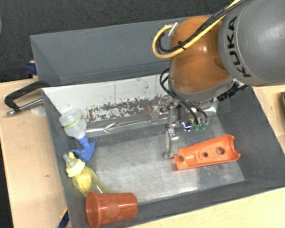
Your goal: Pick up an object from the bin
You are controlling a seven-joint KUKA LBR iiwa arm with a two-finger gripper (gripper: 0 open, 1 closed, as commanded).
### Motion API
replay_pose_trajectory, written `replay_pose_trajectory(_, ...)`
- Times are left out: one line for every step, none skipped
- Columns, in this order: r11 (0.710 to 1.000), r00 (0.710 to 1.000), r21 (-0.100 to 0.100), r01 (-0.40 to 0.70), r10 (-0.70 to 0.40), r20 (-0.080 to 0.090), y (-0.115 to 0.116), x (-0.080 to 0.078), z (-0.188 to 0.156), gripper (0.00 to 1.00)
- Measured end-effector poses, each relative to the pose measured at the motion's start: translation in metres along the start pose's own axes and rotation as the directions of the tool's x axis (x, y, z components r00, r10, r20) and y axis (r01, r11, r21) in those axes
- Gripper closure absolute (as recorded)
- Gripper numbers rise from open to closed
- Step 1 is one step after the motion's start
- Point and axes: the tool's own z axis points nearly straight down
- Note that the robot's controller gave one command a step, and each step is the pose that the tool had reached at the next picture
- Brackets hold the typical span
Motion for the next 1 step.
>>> replay_pose_trajectory(1.000,1.000,-0.001,-0.001,0.001,0.009,-0.0002,-0.0016,-0.0049,0.00)
